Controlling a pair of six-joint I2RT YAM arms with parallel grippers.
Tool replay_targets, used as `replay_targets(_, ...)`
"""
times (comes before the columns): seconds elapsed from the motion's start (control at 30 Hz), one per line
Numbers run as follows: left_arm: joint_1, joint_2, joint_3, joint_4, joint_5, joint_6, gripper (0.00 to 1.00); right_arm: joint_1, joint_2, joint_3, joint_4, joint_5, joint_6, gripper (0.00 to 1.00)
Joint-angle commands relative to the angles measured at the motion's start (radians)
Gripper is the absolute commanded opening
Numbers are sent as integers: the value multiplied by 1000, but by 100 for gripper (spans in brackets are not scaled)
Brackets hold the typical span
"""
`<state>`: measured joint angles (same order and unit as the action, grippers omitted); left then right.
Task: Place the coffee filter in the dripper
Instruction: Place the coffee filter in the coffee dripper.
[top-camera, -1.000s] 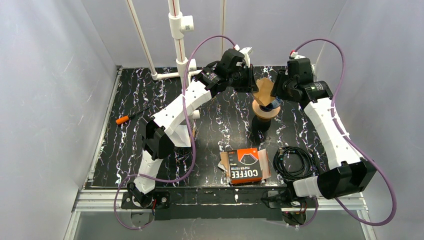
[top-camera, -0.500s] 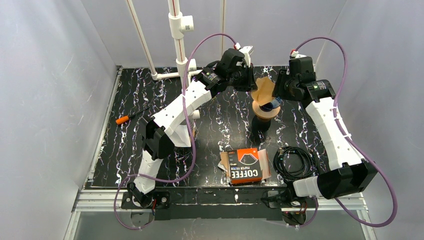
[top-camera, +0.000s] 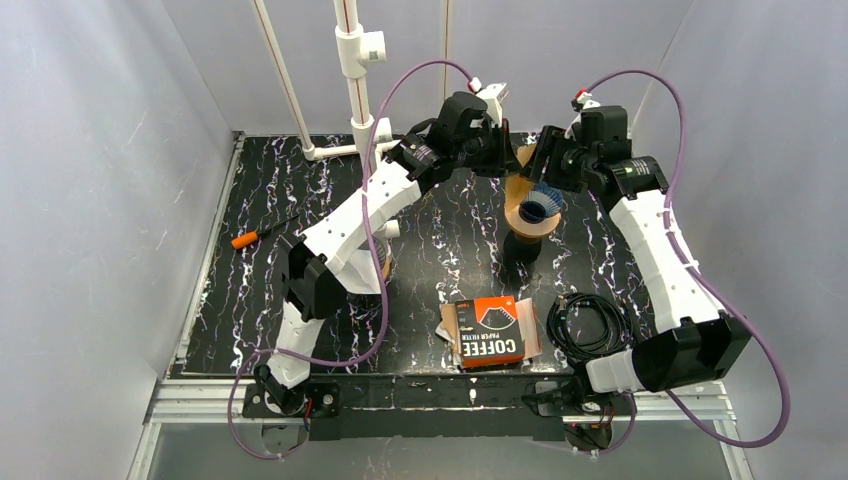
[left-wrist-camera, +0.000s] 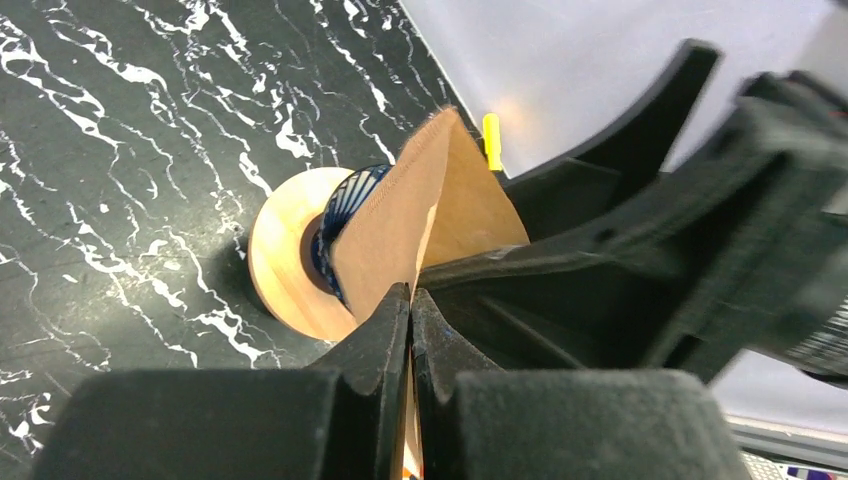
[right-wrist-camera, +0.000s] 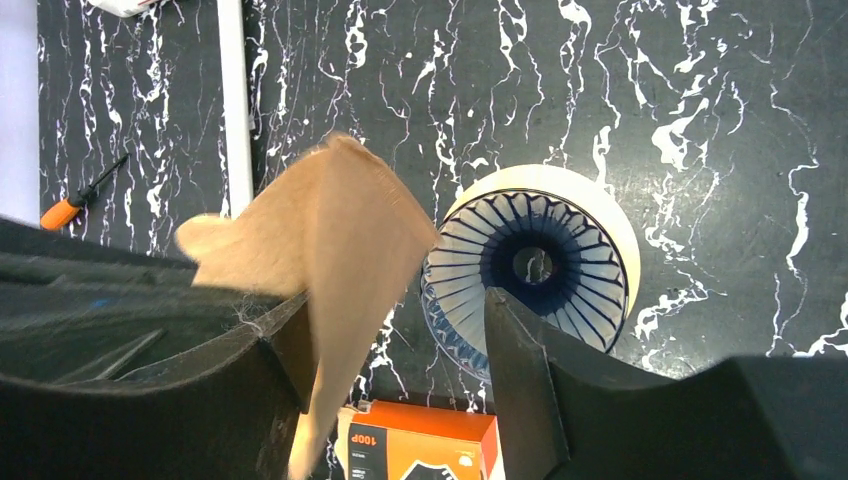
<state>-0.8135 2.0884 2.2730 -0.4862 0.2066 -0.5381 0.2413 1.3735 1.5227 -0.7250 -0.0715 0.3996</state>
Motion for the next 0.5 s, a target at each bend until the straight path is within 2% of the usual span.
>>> replay_targets(0.0,-11,-106,7,58,44,-29,0,6,17,21,54,-40,28,67)
replay_targets(0.23,-10,-149,-58,113,33,-40,0,5,-4,23,-25,146,-25,56)
replay_targets(0.33,-11,-153,-73,130,33,-43,0,4,-24,19,-26,189,-52,45)
replay_targets(0.47,-11,-147,-72,108,24,-27,0,4,-44,13,-35,233,-67,41)
